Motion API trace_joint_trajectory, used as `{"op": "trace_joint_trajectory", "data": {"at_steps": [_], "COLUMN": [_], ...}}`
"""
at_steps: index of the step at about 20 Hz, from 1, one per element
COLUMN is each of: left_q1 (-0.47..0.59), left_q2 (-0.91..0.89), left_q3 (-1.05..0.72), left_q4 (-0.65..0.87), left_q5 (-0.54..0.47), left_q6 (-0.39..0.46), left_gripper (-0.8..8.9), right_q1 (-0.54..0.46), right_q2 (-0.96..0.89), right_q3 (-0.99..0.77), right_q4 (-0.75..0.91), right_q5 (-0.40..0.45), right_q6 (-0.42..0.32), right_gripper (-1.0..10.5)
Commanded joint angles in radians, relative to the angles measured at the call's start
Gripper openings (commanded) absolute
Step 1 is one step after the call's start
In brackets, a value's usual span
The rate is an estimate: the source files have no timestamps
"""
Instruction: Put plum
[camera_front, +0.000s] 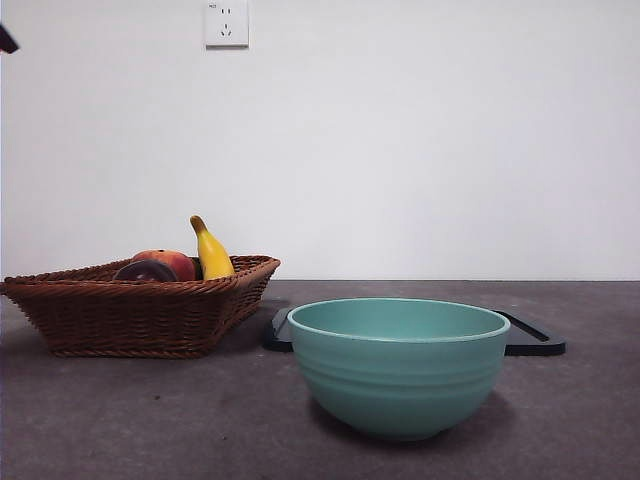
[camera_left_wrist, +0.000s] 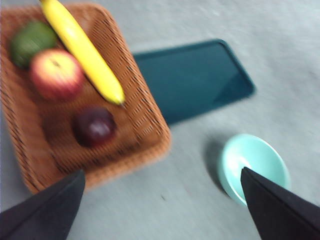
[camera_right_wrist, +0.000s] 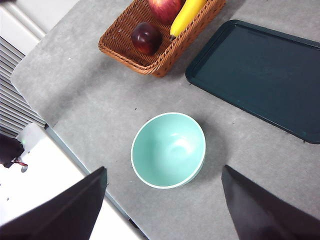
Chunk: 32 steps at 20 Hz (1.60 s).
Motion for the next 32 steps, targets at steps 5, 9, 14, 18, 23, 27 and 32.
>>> {"op": "trace_joint_trajectory", "data": {"at_steps": [5, 9, 14, 18, 23, 27, 32], "left_q1": [-0.072, -0.101, -0.105, -0.108, -0.110, -0.110, -0.110], "left_q2": [0.257, 0.393, 0.536, 0.623, 0.716, 0.772, 0.824], "left_q3": [0.165, 0.191, 0.191, 0.191, 0.191, 0.191, 0.191], "left_q4": [0.000, 0.009, 0.045, 0.100, 0.129, 0.146, 0.161], "left_q5": [-0.130, -0.220, -0.258, -0.258, -0.261, -0.275, -0.292], "left_q6": [-0.005, 0.009, 0.026, 0.028, 0.032, 0.033, 0.033], "left_gripper": [4.91, 4.91, 4.91, 4.91, 4.91, 4.91, 4.91], "right_q1": [0.003, 0.003, 0.003, 0.003, 0.003, 0.003, 0.003], "right_q2": [0.007, 0.007, 0.007, 0.007, 0.007, 0.007, 0.007], "right_q3": [0.019, 0.019, 0.019, 0.019, 0.019, 0.019, 0.019], "right_q4": [0.008, 0.008, 0.008, 0.008, 0.008, 0.008, 0.008], "right_q5": [-0.001, -0.001, -0.001, -0.001, -0.001, -0.001, -0.001], "right_q6": [0.007, 0.007, 0.007, 0.007, 0.007, 0.007, 0.007], "right_gripper": [3.7, 3.7, 3.7, 3.7, 3.7, 3.7, 3.7]}}
